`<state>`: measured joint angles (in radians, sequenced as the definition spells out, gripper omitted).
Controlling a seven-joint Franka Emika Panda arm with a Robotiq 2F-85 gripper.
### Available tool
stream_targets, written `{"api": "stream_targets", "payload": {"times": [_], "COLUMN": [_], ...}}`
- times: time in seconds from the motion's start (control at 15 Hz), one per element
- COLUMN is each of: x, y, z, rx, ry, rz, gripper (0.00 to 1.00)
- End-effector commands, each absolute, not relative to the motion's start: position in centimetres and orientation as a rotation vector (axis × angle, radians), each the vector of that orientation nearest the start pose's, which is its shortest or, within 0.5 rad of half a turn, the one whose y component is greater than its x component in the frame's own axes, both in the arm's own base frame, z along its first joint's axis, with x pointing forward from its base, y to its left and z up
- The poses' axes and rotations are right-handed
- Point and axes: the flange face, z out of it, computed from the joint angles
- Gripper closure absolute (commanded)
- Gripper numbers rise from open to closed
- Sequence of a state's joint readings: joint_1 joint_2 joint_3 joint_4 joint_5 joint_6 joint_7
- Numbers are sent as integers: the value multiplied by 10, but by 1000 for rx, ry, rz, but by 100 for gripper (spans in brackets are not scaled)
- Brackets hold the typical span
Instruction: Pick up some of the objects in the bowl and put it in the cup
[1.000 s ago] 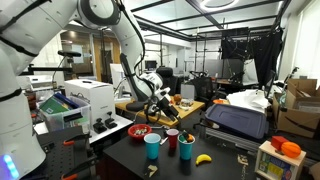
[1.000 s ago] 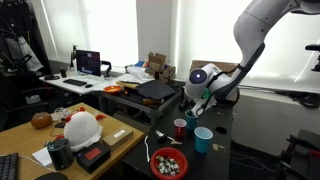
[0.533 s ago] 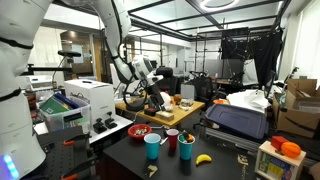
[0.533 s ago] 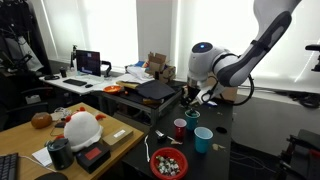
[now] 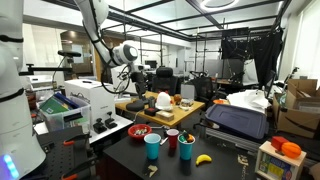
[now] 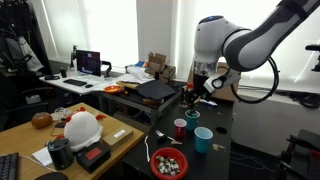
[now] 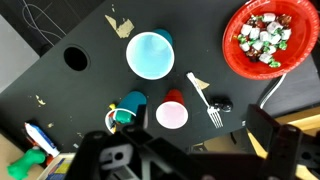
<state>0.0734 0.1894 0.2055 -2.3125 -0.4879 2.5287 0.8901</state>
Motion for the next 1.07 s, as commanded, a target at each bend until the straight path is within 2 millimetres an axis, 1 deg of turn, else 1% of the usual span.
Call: {"api": "stream_targets", "payload": {"times": [0.0, 0.07, 0.33, 0.53, 0.8, 1.0], "x": [480, 478, 485, 493, 506, 514], "y": [144, 141, 105, 76, 39, 19], "z": [307, 317, 362, 390, 420, 437], "rx": [-3314, -3327, -3372, -3384, -3375, -3336], "ry": [316, 307, 265, 234, 238, 234], "rz": [-207, -205, -180, -145, -95, -35], "gripper": [0, 0, 0, 0, 0, 0]}}
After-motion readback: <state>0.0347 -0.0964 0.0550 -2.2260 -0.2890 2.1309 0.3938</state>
